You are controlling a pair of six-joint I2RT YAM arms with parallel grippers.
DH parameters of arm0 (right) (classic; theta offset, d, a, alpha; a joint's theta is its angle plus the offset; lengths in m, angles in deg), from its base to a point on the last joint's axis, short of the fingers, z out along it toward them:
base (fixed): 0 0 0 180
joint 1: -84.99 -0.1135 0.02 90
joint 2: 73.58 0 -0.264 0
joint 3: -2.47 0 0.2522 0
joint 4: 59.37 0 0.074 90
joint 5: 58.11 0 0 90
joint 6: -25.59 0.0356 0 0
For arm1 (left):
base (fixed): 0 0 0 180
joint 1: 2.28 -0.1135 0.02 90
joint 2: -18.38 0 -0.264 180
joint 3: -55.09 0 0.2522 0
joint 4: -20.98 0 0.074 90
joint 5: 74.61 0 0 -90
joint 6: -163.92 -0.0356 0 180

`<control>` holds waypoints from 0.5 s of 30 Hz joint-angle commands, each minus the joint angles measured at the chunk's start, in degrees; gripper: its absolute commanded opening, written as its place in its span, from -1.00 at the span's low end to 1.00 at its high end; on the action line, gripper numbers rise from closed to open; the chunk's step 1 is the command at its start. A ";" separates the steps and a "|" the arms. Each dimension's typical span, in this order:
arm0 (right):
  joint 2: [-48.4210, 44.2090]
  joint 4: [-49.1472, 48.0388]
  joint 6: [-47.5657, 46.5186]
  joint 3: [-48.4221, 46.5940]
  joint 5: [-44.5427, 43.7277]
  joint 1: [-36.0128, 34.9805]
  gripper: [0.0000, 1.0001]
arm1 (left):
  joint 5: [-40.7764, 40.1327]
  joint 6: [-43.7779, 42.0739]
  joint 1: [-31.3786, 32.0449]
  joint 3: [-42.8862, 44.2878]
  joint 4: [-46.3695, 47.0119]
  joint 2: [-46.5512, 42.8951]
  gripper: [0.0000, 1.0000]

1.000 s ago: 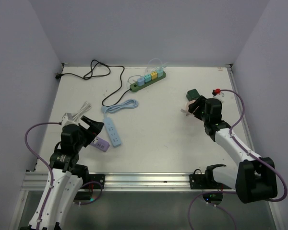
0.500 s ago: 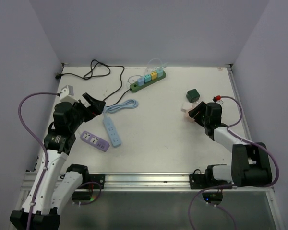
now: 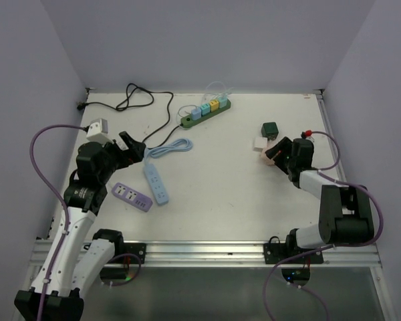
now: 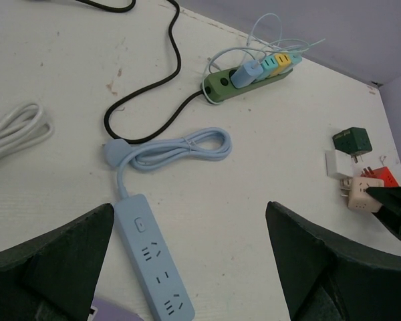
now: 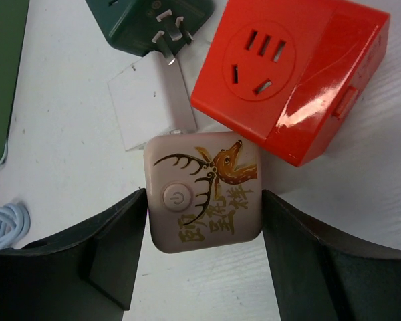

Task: Pull the plug off the socket

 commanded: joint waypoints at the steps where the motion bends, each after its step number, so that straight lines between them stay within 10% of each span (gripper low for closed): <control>1: -1.68 3.75 -1.24 0.27 -1.77 0.55 0.41 | -3.11 -3.54 0.05 -1.82 3.63 -2.22 0.99; 15: -12.05 14.04 -3.08 -0.51 -5.11 0.72 0.52 | -9.26 -6.44 3.13 -3.75 2.85 -5.56 0.99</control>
